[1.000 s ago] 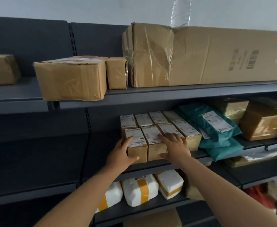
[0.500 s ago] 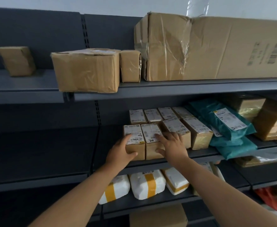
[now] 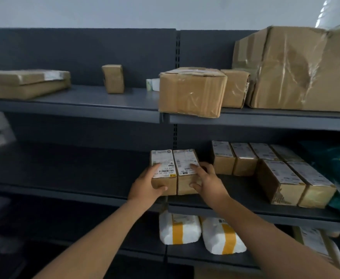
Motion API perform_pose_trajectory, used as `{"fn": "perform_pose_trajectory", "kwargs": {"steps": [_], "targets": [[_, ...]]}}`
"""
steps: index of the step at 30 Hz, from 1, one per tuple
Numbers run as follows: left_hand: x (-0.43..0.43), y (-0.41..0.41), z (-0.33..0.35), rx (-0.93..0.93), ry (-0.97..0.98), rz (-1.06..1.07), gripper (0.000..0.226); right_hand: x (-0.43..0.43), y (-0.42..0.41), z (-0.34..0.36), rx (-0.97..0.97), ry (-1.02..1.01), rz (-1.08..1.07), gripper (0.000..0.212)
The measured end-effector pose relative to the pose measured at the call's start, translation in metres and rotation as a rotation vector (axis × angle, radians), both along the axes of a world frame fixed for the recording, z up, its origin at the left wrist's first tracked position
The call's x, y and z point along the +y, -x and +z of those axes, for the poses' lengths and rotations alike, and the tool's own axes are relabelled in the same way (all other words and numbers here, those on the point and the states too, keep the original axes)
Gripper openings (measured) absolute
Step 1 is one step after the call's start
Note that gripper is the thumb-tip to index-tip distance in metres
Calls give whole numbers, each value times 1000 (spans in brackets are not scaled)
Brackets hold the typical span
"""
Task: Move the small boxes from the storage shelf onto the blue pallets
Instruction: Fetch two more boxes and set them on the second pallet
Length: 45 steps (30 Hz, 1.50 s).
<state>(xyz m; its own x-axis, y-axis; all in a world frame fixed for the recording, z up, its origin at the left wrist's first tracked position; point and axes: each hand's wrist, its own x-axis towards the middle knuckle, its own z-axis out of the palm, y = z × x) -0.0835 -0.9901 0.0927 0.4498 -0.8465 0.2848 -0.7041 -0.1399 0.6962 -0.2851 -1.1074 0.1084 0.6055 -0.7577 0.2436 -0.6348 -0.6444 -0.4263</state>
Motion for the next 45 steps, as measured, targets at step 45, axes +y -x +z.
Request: {"fn": "perform_pose_trajectory", "kwargs": {"steps": [45], "targets": [[572, -340, -11, 53, -19, 1222, 78, 425, -570, -7, -24, -184, 1160, 62]]}}
